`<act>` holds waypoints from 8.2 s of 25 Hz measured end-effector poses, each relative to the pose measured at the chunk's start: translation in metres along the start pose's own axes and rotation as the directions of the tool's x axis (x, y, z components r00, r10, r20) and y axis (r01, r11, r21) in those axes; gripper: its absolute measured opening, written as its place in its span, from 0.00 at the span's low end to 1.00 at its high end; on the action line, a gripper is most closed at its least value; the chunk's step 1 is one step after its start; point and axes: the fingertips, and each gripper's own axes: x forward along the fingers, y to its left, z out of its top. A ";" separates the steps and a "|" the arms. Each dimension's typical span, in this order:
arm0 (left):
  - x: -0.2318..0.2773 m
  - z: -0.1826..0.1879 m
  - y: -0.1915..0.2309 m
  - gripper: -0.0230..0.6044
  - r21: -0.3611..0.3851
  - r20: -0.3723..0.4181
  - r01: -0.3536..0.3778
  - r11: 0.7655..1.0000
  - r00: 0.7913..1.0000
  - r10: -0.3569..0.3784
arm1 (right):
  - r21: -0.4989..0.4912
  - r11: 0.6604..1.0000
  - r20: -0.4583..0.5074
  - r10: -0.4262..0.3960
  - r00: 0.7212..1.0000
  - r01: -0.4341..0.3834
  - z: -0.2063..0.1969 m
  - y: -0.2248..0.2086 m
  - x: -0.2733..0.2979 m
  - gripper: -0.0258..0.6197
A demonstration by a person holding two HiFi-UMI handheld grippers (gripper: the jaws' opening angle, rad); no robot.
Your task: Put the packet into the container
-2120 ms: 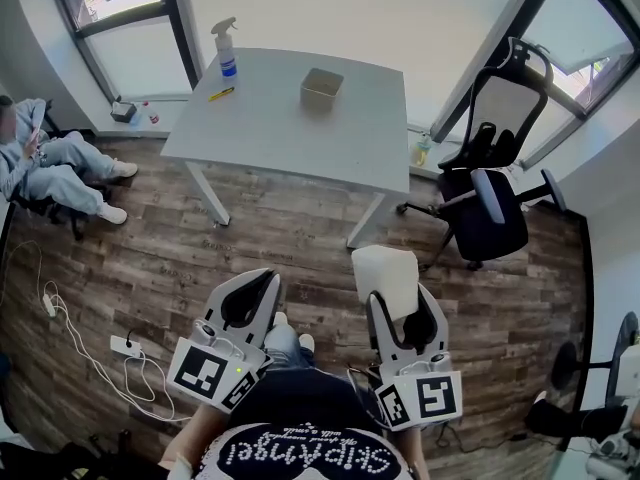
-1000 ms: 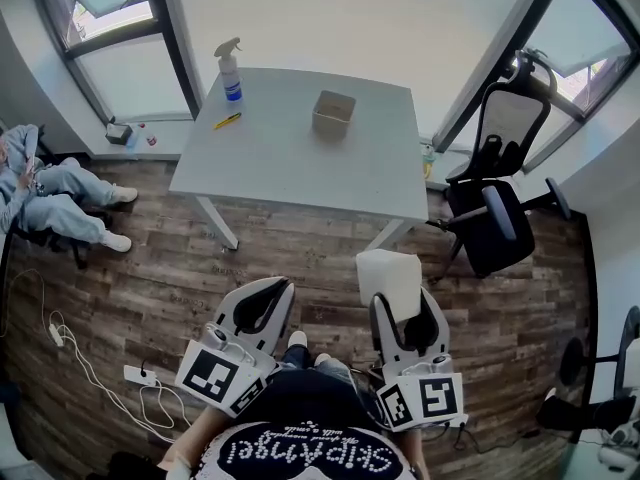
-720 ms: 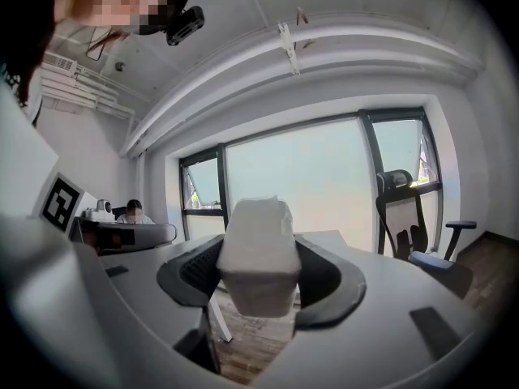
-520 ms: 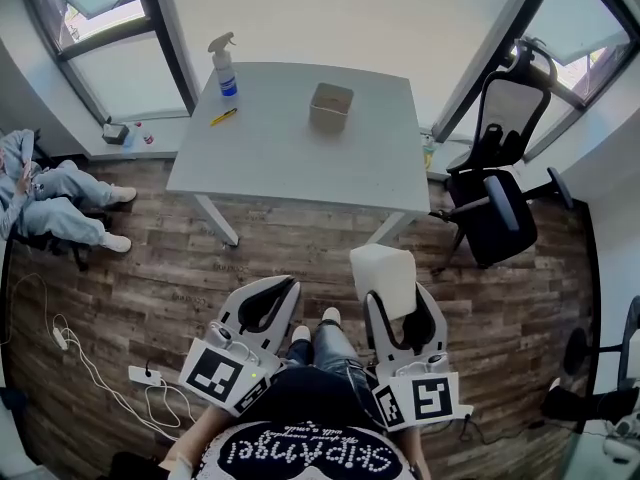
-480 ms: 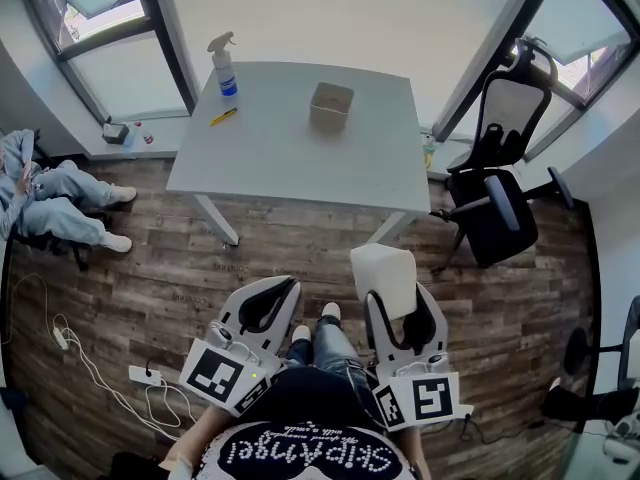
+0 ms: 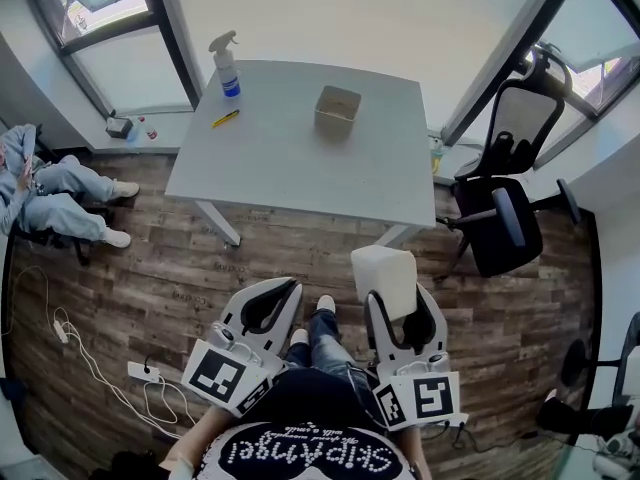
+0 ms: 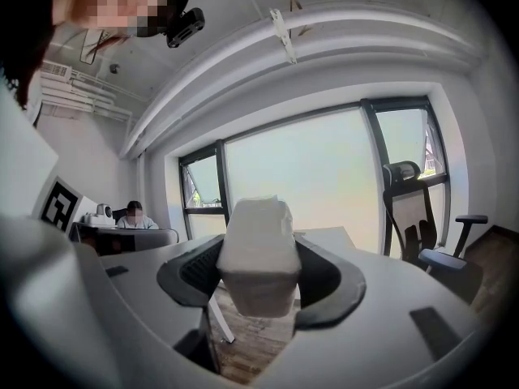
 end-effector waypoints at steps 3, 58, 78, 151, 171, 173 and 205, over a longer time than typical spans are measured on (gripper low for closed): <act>0.015 0.006 0.003 0.05 0.005 0.006 0.003 1.000 1.000 -0.003 | 0.008 1.000 -0.005 0.004 1.000 -0.004 0.004 -0.010 0.014 0.44; 0.120 0.022 0.053 0.05 -0.065 0.081 -0.167 0.984 0.982 0.172 | -0.034 0.982 -0.049 0.185 0.982 -0.186 0.032 -0.072 0.128 0.44; 0.166 0.040 0.115 0.05 -0.100 0.022 -0.080 0.992 0.996 0.083 | -0.005 0.995 -0.100 0.098 0.990 -0.099 0.043 -0.076 0.194 0.44; 0.286 0.057 0.178 0.05 -0.105 0.027 -0.068 0.992 0.997 0.071 | -0.005 0.996 -0.120 0.088 0.989 -0.090 0.056 -0.143 0.308 0.44; 0.289 0.065 0.204 0.05 -0.087 0.009 -0.076 0.993 0.997 0.077 | -0.004 0.997 -0.143 0.074 0.987 -0.075 0.057 -0.135 0.329 0.44; 0.288 0.067 0.206 0.05 -0.082 0.003 -0.071 0.994 0.997 0.072 | -0.001 0.997 -0.143 0.073 0.987 -0.074 0.058 -0.131 0.331 0.44; 0.282 0.077 0.204 0.05 -0.066 0.025 -0.058 0.996 0.998 0.060 | -0.025 0.995 -0.107 0.091 0.990 -0.095 0.070 -0.114 0.329 0.44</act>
